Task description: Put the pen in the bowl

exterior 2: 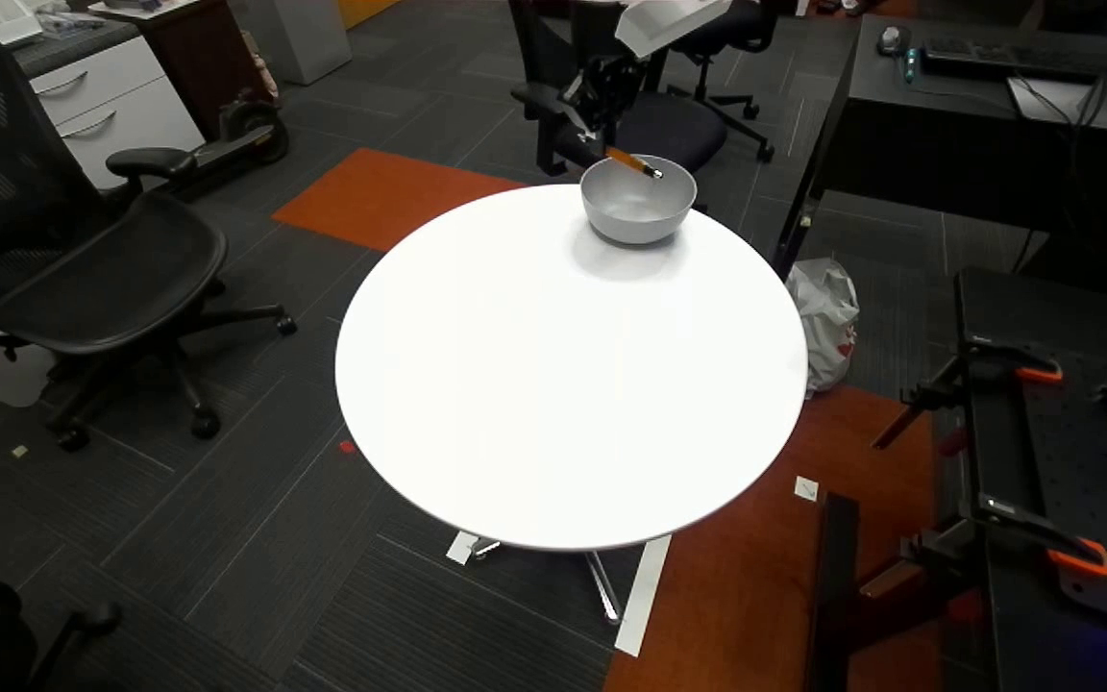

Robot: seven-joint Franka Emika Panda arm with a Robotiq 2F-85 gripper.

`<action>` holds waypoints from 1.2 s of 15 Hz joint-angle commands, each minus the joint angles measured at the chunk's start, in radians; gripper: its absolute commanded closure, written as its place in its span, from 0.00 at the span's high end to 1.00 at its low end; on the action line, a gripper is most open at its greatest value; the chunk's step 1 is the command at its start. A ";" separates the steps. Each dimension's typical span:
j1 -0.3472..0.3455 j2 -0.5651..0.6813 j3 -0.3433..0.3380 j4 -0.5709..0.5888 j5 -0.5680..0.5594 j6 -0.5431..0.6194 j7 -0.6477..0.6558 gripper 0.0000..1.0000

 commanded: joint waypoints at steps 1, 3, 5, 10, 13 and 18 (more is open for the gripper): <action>-0.010 -0.025 -0.031 -0.073 0.043 0.092 0.087 0.03; -0.018 -0.009 -0.044 -0.072 0.057 0.126 0.113 0.03; -0.018 0.007 -0.057 -0.068 0.063 0.145 0.142 0.03; -0.016 0.031 -0.074 -0.071 0.070 0.164 0.207 0.03; -0.018 0.037 -0.071 -0.070 0.079 0.162 0.223 0.47; -0.016 0.039 -0.072 -0.071 0.089 0.166 0.236 0.84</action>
